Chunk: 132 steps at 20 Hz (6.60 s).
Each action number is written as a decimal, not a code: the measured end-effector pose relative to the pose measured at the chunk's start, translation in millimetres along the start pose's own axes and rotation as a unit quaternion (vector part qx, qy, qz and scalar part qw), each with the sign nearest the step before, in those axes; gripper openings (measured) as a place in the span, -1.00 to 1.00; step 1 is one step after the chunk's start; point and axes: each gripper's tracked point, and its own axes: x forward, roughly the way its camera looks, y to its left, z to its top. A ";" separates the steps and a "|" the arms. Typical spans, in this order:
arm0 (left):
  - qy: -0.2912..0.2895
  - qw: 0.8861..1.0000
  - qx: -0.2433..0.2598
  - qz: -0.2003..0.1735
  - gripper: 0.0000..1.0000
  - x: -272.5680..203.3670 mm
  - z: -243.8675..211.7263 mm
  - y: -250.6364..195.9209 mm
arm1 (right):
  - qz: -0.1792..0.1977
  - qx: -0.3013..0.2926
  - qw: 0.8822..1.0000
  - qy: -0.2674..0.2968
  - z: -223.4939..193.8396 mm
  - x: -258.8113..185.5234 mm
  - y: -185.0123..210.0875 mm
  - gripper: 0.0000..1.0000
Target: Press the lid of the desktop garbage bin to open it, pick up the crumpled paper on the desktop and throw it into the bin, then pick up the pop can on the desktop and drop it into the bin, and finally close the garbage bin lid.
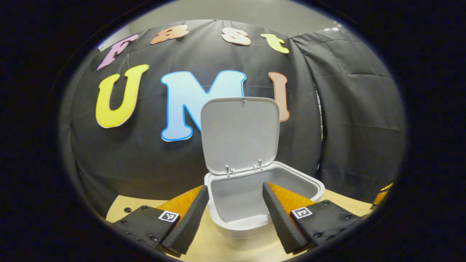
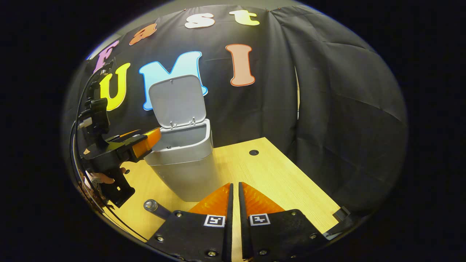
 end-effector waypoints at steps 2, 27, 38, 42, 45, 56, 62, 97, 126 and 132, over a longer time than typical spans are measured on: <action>-0.001 1.000 -0.008 0.015 1.00 -8.8 1.2 15.3 | 0.011 0.003 1.000 0.002 -1.5 3.7 7.5 -0.80; 0.003 0.974 -0.030 0.223 0.94 -185.8 2.5 264.5 | 0.209 -0.067 0.973 0.063 -52.3 45.6 213.0 0.01; 0.002 0.967 -0.043 0.253 0.87 -223.3 0.8 279.6 | 0.207 -0.122 0.965 0.106 -89.3 67.3 238.9 0.95; 0.003 0.964 -0.045 0.263 0.84 -232.6 -0.4 284.1 | 0.207 -0.148 0.958 0.131 -111.4 77.1 245.6 0.95; 0.004 0.962 -0.042 0.270 1.00 -237.4 -1.0 290.3 | 0.213 -0.161 0.953 0.142 -122.2 80.7 255.0 0.95; 0.010 0.958 -0.044 0.282 0.84 -243.8 -6.3 299.9 | 0.217 -0.196 0.940 0.176 -151.9 95.2 269.8 0.95; 0.013 0.957 -0.046 0.285 0.84 -242.6 -6.5 298.7 | 0.201 -0.209 0.938 0.189 -166.7 101.4 266.4 0.95; 0.025 0.972 -0.056 0.227 1.00 -213.7 -7.0 268.8 | 0.199 -0.151 0.967 0.050 -38.9 79.9 284.5 0.65; 0.018 0.976 -0.056 0.210 1.00 -182.3 8.1 234.3 | 0.113 -0.143 0.981 -0.072 133.5 118.7 179.9 0.65; 0.018 0.974 -0.045 0.222 1.00 -183.3 10.0 235.3 | 0.106 -0.123 0.986 -0.023 98.4 147.7 158.0 0.66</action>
